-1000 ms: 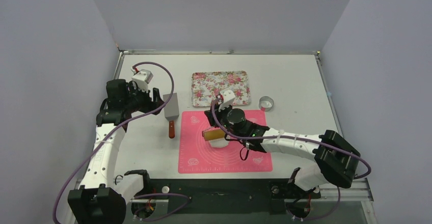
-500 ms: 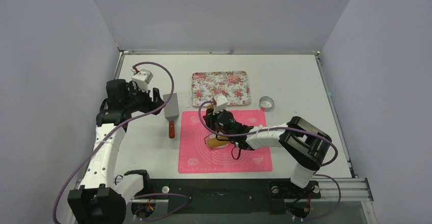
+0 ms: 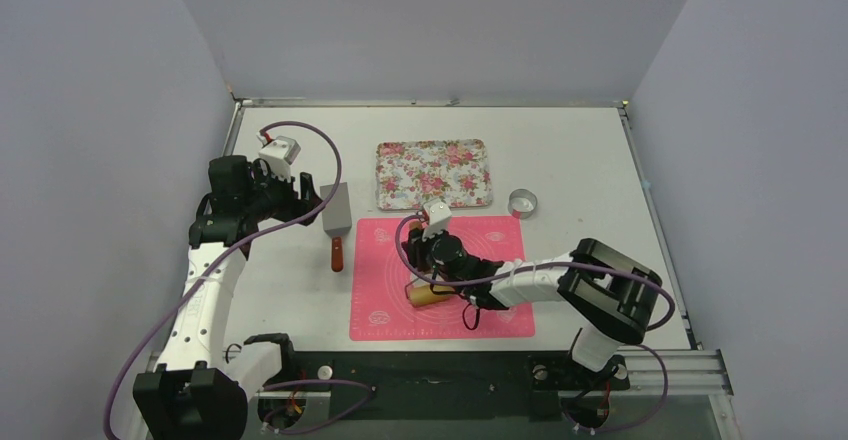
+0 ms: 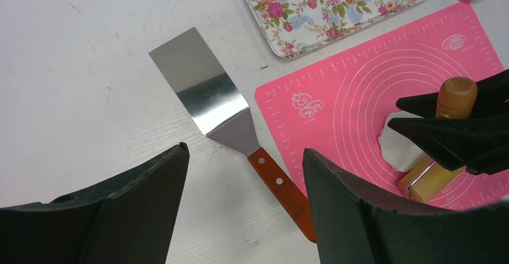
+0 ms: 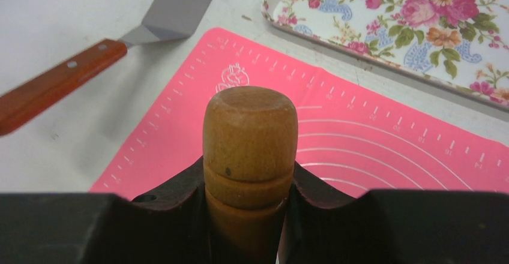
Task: Roll out the dumpling wrappers from the dough
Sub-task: Flatten out the dough on the work surface.
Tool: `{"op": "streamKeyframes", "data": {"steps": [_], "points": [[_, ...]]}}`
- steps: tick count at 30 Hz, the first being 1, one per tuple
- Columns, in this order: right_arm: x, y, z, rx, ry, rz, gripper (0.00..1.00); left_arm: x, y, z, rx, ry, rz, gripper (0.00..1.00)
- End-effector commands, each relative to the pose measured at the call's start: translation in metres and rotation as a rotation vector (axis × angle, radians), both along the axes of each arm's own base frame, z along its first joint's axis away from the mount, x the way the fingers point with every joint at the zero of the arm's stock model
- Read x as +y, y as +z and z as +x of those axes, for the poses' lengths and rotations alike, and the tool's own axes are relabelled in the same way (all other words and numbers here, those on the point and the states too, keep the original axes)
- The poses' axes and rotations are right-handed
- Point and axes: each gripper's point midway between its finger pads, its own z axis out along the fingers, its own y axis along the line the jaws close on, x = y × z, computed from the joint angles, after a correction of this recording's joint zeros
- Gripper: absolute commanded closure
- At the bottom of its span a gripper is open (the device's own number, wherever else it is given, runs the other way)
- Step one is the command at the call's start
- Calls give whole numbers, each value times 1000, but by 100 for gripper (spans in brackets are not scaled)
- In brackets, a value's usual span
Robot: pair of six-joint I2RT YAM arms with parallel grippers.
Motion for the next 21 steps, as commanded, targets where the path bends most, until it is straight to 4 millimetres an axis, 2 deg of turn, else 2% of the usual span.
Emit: {"op": "streamKeyframes", "data": {"steps": [1, 5, 7, 9, 12, 15, 21], "points": [[-8, 17, -1, -25, 16, -89, 100, -1, 22, 9, -77, -11, -10, 32], [-8, 82, 13, -125, 4, -35, 100, -1, 23, 10, -80, -11, -9, 32], [-9, 106, 19, -159, -5, -6, 100, -1, 22, 10, -77, -11, -10, 32], [-11, 120, 25, -180, -14, 21, 100, -1, 22, 10, -77, -11, -10, 32], [-10, 118, 35, -183, -25, 21, 100, -1, 23, 10, -81, -11, -9, 32], [-3, 97, 43, -145, -20, 20, 100, 0, 22, 10, -79, -9, -8, 32], [2, 48, 42, -64, -22, -2, 100, 0, 21, 8, -77, -10, -7, 32]]}}
